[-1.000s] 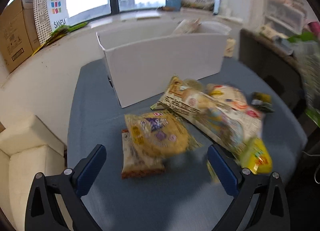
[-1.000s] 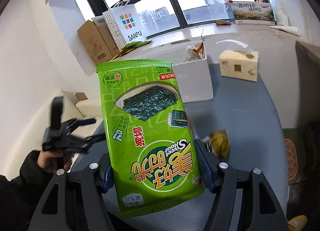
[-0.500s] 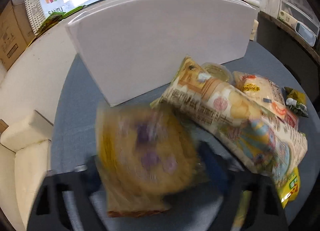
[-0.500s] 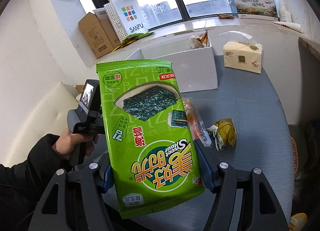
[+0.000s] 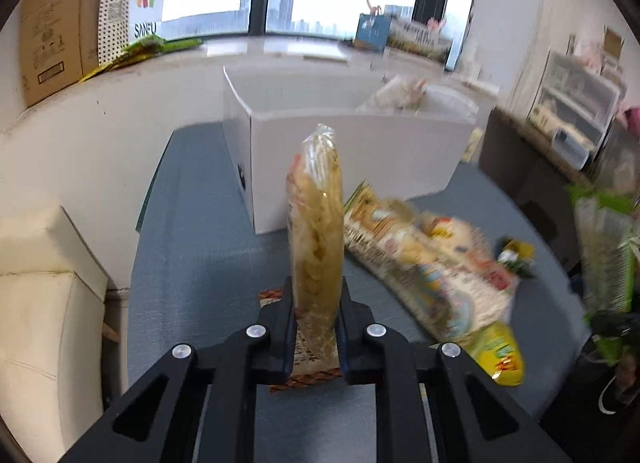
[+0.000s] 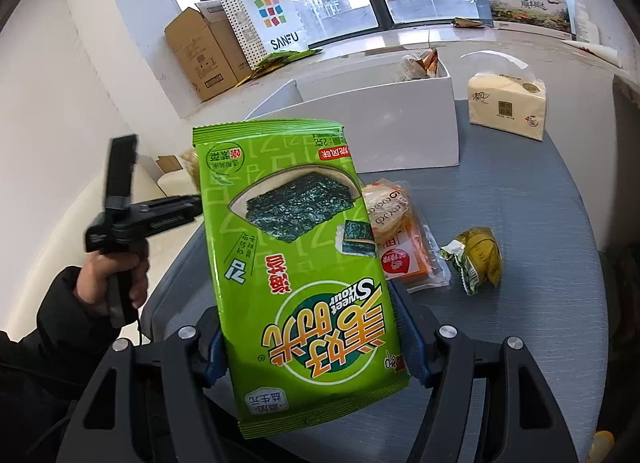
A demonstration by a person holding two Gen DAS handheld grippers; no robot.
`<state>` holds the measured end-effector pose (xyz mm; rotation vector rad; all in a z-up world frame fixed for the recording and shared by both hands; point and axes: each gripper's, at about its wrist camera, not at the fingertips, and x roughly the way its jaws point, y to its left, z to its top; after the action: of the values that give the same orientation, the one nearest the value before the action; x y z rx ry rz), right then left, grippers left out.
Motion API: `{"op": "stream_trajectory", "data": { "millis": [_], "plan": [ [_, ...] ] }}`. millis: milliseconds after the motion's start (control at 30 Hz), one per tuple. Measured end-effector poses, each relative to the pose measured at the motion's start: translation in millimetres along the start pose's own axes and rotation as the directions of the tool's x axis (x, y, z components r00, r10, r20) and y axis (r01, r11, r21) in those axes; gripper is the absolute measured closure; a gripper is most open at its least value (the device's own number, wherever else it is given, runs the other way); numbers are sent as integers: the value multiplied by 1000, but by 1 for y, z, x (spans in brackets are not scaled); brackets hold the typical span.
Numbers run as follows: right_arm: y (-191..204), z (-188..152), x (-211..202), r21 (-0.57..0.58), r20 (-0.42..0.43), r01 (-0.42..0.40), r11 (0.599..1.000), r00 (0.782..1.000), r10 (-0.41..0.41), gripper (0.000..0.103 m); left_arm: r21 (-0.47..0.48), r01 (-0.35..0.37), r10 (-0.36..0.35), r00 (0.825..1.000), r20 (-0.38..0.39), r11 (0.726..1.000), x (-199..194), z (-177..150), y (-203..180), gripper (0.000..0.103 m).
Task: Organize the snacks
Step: 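Drop the bread packet and seaweed pack into the white box with both grippers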
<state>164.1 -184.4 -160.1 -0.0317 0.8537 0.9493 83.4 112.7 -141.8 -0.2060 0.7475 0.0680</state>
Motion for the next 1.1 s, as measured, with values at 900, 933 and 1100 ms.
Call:
{"op": "stream_trajectory", "data": {
  "millis": [900, 933, 1100],
  "plan": [
    [0, 215, 64, 42, 166, 99, 994, 980, -105, 30, 28, -4, -3, 966, 258, 1000, 2, 176, -13, 85],
    [-4, 223, 75, 48, 153, 113, 992, 981, -119, 30, 29, -12, 5, 969, 248, 1000, 11, 182, -13, 85],
    [-19, 248, 106, 36, 139, 183, 982, 973, -186, 28, 29, -63, 55, 976, 212, 998, 43, 201, -9, 84]
  ]
}}
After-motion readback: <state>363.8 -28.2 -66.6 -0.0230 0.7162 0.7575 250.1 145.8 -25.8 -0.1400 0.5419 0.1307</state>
